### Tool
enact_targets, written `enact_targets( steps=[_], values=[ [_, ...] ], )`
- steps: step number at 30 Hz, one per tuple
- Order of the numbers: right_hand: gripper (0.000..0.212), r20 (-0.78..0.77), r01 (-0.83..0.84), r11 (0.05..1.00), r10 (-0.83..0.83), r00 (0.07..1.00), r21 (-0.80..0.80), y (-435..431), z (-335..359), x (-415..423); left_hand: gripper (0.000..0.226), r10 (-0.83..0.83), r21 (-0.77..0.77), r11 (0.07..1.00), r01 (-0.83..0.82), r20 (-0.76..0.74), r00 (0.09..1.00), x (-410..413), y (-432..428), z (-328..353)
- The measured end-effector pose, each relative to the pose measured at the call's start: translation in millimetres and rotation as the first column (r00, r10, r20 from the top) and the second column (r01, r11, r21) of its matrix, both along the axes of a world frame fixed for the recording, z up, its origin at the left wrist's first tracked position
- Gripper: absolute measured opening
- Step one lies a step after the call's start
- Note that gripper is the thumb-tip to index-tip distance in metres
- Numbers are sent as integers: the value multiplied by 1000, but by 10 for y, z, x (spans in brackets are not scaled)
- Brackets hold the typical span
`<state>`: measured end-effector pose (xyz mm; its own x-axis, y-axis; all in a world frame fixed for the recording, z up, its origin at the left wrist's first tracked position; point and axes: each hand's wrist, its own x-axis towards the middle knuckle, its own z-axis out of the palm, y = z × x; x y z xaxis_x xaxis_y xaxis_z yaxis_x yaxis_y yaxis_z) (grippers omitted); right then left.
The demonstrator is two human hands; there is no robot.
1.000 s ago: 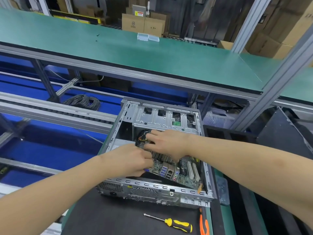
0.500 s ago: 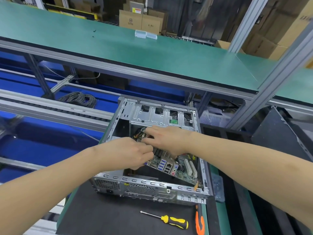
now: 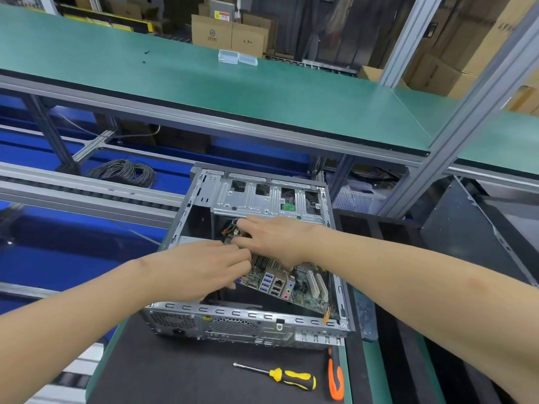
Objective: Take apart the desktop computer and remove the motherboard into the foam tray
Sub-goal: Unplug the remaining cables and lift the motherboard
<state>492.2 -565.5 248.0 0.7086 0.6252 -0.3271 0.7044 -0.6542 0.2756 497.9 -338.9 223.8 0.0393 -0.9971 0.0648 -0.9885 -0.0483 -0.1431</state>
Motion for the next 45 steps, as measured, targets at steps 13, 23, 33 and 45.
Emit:
enact_targets(
  steps=[13, 23, 33, 45],
  values=[
    [87, -44, 92, 996, -92, 995, -2, 15, 54, 42, 41, 126, 96, 987, -127, 18, 992, 121, 15, 150],
    [111, -64, -6, 997, 11, 998, 78, 91, 292, -83, 34, 133, -33, 989, -146, -249, 959, -53, 246, 560],
    [120, 5, -34, 998, 34, 999, 58, 240, 730, -140, 9, 151, 42, 508, -861, -988, 40, 185, 114, 506],
    [126, 124, -164, 972, 144, 982, 169, 236, 632, -318, 20, -46, 640, 470, -608, -670, -741, -76, -102, 531]
  ],
)
